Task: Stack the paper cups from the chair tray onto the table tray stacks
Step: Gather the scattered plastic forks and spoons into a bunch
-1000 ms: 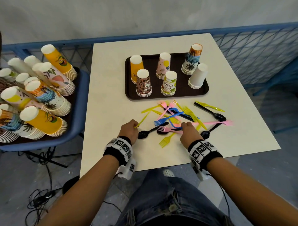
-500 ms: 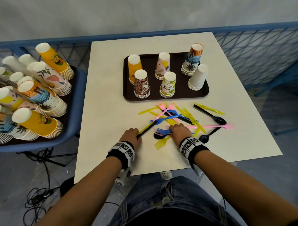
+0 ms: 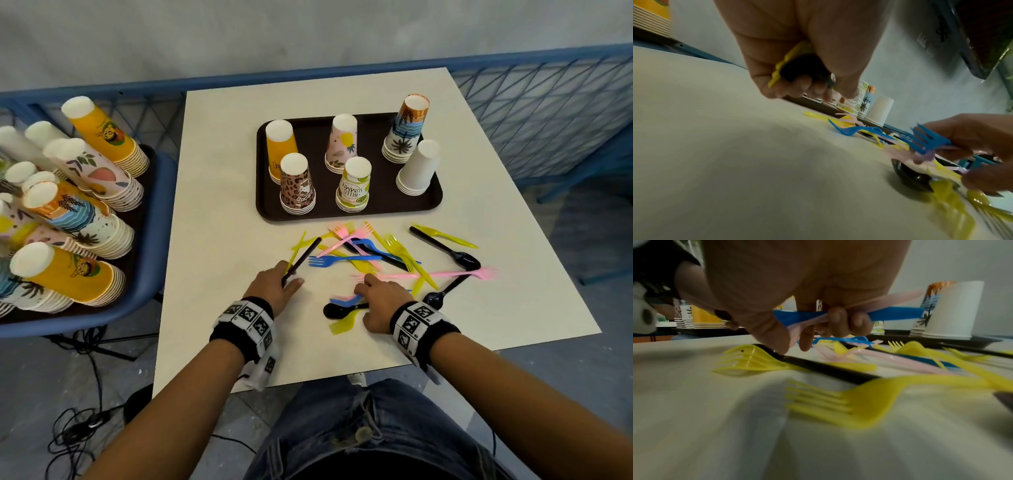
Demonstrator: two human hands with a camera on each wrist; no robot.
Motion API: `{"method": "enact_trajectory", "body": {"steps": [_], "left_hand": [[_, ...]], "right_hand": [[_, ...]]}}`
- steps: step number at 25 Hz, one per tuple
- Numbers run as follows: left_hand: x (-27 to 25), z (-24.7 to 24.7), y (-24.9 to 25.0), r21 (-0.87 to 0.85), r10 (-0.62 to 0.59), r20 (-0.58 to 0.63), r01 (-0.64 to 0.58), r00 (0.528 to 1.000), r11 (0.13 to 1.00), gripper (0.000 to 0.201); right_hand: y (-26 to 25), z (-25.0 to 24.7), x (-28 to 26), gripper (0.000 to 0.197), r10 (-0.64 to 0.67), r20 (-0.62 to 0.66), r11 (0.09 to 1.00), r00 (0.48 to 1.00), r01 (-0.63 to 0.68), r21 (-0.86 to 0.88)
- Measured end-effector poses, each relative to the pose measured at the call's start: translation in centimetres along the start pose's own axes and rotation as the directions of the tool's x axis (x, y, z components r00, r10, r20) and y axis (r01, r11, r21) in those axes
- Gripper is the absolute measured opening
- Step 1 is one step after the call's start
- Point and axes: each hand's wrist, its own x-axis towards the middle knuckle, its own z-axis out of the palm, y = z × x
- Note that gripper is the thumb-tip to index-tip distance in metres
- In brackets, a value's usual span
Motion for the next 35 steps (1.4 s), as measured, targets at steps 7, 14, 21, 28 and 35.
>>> {"method": "enact_trajectory", "body": {"steps": [7, 14, 21, 28, 35], "left_hand": [[5.1, 1.6, 4.8, 0.297, 0.124, 0.165, -0.169, 0.979, 0.94, 0.045], [5.9, 2.6, 3.8, 0.44, 0.076, 0.193, -0.156, 0.978, 0.885, 0.044], [4.5, 2.0, 1.6, 0.454, 0.044, 0.283, -0.175, 0.958, 0.874, 0.034], [3.2, 1.2, 0.1, 0.234, 0.021, 0.192, -0.067, 0.981, 0.97, 0.014], [4.0, 0.6, 2.9, 0.238, 0.088, 0.1, -0.11, 0.991, 0.965, 0.042]], "right_hand": [[0.3, 1.0, 1.1, 0.029, -0.003, 0.016, 0.989, 1.0, 0.005, -0.146], [0.5, 1.1, 1.2, 0.036, -0.049, -0.001, 0.963, 0.999, 0.047, -0.266], [1.2, -0.2, 0.6, 0.041, -0.057, -0.044, 0.952, 0.997, 0.041, -0.303], [2.4, -0.8, 0.0, 0.031, -0.001, -0.066, 0.992, 0.998, -0.007, -0.124], [7.3, -1.1, -2.0, 0.043, 0.264, -0.111, 0.963, 0.958, -0.268, -0.023]]}}
